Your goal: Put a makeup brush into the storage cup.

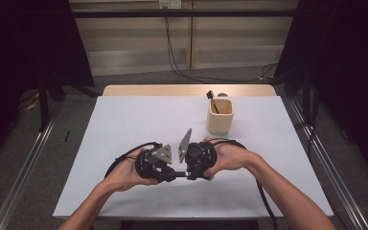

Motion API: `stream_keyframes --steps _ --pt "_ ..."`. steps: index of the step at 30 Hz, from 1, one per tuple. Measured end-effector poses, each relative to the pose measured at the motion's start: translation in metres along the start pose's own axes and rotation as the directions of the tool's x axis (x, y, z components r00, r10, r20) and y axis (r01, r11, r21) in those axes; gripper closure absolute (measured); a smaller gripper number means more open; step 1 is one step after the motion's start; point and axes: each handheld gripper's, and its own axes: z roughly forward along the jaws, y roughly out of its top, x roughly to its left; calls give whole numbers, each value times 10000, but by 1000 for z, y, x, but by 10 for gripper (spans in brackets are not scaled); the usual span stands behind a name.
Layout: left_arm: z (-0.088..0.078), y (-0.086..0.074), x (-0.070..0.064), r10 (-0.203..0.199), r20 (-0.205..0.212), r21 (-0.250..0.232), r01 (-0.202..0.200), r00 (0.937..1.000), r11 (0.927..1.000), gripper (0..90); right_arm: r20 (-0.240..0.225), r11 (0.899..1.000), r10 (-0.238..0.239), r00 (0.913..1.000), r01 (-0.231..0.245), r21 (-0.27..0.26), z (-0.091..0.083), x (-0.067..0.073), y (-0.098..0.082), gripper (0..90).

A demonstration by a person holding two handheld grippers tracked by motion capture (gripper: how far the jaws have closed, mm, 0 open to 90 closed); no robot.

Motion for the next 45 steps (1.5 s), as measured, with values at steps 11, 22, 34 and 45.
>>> stream_keyframes --steps 11,22,34,45 --pt "-1 -3 1 87 317 -238 -79 9995 9997 745 100 9997 75 9999 -73 -254 0 1 -2 707" --pt "-3 -5 2 -213 220 -449 223 9995 9987 745 261 9947 546 9982 -521 -890 -5 -3 -6 467" --pt "-9 -12 1 -518 189 -634 529 9985 9966 744 939 9808 1177 9886 -1009 -1668 -13 -3 -19 138" --pt "-17 -21 0 -707 252 -926 727 9972 9930 744 1018 9603 1945 9756 -1682 -2223 -23 -6 -36 68"
